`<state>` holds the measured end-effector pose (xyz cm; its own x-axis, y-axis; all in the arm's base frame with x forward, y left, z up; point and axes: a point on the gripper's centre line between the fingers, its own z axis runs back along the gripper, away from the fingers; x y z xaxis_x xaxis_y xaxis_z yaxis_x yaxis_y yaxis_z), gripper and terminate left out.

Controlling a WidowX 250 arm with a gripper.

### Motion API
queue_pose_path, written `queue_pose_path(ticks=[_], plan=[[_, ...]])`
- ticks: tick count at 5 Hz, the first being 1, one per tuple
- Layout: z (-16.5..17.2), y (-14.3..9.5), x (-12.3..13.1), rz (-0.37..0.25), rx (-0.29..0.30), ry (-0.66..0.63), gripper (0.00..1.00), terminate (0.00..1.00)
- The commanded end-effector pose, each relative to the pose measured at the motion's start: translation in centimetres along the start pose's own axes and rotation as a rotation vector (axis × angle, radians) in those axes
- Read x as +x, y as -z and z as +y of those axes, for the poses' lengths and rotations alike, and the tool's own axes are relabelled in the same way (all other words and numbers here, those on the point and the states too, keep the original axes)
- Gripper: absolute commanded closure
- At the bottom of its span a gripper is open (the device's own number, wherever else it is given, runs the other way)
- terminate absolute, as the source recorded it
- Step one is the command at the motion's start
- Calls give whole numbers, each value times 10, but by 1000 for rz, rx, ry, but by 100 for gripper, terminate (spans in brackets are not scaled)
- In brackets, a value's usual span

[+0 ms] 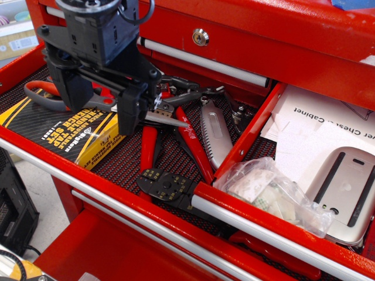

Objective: Pick up scissors and put into drawer

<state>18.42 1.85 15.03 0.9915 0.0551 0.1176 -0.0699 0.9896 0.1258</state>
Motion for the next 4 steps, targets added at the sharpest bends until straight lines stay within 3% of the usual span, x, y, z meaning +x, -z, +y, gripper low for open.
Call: queue_pose_path(ticks=[1, 2, 3, 4], plan=[[0, 0, 0, 0, 0, 0, 0, 0], [16, -3, 18, 44, 16, 263, 0, 0], [25, 3, 47, 49, -3, 515, 0, 0], [26, 23, 74, -9, -9, 760, 0, 0]])
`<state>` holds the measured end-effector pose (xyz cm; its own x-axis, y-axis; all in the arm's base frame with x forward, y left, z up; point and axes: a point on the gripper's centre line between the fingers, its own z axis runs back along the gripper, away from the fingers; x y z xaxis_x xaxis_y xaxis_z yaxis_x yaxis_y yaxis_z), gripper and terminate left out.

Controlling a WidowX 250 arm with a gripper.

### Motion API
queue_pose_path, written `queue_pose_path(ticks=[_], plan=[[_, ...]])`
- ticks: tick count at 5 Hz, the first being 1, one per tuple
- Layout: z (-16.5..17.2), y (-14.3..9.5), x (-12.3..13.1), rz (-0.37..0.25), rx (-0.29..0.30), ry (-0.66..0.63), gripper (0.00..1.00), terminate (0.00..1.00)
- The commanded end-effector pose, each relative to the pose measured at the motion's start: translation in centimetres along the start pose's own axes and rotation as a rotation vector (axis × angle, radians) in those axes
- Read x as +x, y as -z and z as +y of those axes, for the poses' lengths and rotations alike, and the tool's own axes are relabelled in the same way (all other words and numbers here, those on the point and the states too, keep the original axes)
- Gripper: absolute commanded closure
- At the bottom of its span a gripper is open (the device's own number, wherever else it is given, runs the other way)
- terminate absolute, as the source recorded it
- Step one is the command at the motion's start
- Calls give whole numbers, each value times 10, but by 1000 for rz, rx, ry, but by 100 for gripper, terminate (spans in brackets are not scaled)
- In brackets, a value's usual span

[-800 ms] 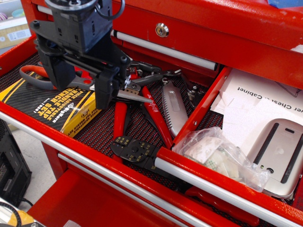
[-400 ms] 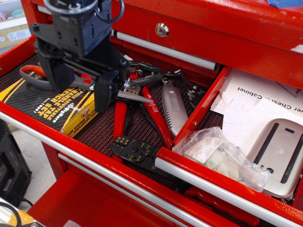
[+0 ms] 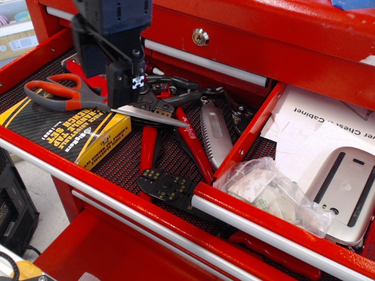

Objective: Pick up scissors and put into drawer

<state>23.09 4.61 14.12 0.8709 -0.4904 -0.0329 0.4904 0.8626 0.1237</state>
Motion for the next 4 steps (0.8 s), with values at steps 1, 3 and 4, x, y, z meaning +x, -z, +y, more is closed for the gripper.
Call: queue_pose_path(ticks=[1, 3, 4], plan=[[28, 21, 32, -149, 78, 418, 0, 0], [49, 42, 32, -132, 113, 752, 0, 0], [56, 53, 26, -144, 127, 772, 0, 0]])
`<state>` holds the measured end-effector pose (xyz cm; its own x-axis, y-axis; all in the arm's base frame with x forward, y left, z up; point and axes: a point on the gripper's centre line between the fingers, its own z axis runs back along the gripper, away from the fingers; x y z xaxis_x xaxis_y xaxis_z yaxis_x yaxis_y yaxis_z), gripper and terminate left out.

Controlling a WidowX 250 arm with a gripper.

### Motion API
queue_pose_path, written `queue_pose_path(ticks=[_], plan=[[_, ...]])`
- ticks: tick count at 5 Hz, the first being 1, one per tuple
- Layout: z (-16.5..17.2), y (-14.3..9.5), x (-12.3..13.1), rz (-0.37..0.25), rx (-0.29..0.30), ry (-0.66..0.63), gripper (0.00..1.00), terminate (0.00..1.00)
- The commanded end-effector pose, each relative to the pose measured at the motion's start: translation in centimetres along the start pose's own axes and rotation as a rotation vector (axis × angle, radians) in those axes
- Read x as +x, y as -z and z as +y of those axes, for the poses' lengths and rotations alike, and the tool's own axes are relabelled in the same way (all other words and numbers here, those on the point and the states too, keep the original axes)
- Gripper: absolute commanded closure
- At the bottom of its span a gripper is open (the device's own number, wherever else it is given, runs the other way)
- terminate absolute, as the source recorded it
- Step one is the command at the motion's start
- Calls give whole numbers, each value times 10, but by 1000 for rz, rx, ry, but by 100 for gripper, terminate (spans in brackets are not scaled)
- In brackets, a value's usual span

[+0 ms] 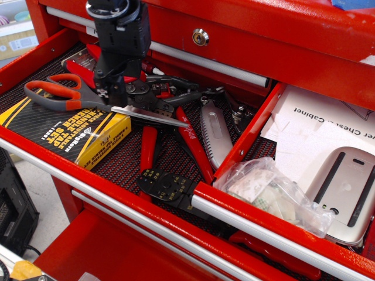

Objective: Pick up scissors and put into drawer

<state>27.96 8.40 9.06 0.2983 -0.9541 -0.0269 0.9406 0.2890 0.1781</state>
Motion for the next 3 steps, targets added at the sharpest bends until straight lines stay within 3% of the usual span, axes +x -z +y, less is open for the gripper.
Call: queue_pose_path(ticks=[1, 3], plan=[[8, 4, -13, -14, 13, 8, 0, 0], [-4, 23, -22, -39, -2, -37, 0, 0]])
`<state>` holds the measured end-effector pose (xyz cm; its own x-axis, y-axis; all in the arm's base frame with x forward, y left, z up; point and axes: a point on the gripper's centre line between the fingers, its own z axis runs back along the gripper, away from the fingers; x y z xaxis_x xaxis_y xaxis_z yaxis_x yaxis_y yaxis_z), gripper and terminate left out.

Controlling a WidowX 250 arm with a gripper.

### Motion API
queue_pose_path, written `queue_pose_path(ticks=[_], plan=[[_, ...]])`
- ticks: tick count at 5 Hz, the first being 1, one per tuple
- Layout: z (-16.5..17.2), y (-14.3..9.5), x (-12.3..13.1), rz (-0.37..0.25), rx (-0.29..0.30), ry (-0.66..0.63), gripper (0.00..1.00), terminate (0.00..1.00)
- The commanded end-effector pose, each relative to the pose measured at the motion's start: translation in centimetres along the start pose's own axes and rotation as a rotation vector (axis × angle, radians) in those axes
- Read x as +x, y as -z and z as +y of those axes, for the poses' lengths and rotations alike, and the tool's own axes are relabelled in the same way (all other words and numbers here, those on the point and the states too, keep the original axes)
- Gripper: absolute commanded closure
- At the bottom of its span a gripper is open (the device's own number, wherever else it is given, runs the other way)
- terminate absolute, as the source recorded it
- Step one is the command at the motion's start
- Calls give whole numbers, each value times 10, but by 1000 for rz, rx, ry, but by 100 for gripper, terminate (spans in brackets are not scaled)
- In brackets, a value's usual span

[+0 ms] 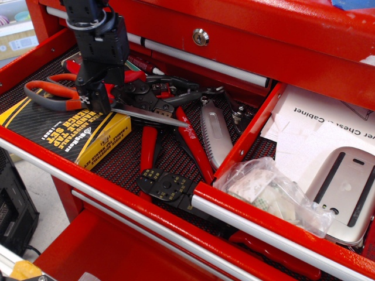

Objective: Pick up scissors and put into drawer

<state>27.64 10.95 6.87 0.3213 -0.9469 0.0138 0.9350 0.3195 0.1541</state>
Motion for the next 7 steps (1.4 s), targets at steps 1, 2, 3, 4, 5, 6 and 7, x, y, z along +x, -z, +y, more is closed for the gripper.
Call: queue_pose_path(ticks=[1, 2, 3, 4, 5, 6, 7], plan=[[-14, 8, 0, -18, 16, -27, 0, 0], [-17, 16, 0, -36, 3, -50, 0, 0], [-22, 16, 2, -38, -13, -81, 100, 0], [-29, 16, 8, -45, -30, -105, 100, 0], [-34, 8, 12, -34, -36, -121, 100, 0], [-32, -23, 19, -22, -55, -164, 100, 0], [-35, -60, 35, 21, -39, -257, 100, 0]])
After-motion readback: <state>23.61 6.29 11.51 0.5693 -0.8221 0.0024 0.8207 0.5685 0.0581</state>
